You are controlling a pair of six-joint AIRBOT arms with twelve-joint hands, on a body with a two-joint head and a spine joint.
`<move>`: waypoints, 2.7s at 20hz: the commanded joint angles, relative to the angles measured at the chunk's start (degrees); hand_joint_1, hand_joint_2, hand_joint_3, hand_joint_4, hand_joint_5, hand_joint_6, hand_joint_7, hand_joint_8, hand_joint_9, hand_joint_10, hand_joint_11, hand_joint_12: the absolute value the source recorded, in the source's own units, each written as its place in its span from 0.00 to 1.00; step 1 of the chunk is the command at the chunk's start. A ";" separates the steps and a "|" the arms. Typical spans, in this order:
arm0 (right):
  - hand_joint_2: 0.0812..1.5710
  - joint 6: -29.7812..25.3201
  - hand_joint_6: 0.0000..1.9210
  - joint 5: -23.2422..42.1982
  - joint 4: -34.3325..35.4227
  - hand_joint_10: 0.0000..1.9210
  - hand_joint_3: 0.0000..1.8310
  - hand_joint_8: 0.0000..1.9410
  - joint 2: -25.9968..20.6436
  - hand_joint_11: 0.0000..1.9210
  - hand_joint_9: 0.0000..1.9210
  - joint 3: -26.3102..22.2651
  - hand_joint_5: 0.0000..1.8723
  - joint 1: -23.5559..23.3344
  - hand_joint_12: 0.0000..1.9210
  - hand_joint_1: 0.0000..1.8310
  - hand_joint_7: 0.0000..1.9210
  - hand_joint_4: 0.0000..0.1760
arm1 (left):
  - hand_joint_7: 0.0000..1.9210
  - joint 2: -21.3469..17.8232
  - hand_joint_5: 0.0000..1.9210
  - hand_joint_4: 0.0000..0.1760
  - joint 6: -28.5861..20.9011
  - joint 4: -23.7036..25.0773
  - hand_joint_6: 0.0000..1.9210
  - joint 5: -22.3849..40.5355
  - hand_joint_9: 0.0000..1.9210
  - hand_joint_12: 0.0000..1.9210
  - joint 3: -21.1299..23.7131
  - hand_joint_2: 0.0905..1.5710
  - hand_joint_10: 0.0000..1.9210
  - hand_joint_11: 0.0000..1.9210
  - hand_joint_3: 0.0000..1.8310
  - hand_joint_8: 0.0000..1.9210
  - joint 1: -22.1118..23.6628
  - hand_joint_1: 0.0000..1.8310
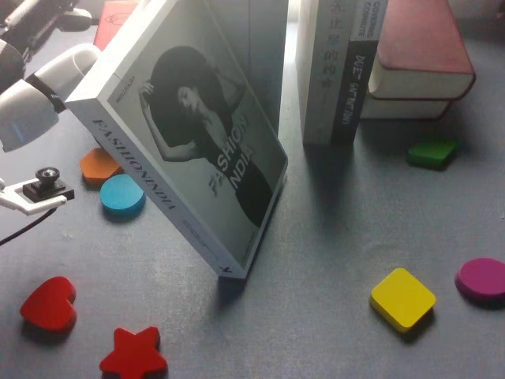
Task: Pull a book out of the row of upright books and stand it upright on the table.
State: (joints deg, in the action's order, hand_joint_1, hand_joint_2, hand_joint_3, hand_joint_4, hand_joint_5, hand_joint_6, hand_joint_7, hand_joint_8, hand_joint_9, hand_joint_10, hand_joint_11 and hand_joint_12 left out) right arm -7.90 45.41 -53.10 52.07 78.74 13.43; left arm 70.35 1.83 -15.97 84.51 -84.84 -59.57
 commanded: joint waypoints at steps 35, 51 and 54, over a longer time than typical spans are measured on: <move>0.78 28.12 0.00 53.32 66.03 0.00 0.01 0.00 -5.58 0.00 0.00 -15.42 0.00 51.48 0.45 0.31 0.00 0.00 | 0.00 -9.34 0.03 0.41 5.34 1.49 0.00 14.70 0.00 0.00 8.12 0.86 0.00 0.00 0.00 0.00 -0.57 0.23; 0.75 29.75 0.00 54.22 66.30 0.00 0.00 0.00 -5.93 0.00 0.00 -16.98 0.00 53.86 0.42 0.40 0.00 0.00 | 0.00 -13.10 0.00 0.77 7.18 0.70 0.00 14.77 0.00 0.01 10.21 0.87 0.00 0.01 0.00 0.00 -2.51 0.22; 0.75 30.23 0.00 54.57 66.14 0.00 0.00 0.00 -6.17 0.00 0.00 -17.21 0.00 53.86 0.45 0.40 0.00 0.00 | 0.00 -12.94 0.00 0.60 7.19 1.35 0.00 14.77 0.00 0.16 10.24 0.85 0.00 0.00 0.00 0.00 -2.17 0.20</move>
State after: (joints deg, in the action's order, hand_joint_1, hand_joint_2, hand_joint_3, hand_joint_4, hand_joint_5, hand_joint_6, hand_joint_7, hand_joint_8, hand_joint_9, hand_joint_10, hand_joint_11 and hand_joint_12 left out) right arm 22.41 93.06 11.55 46.46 61.56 67.51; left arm 57.04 9.17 -13.74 92.62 -74.56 -62.22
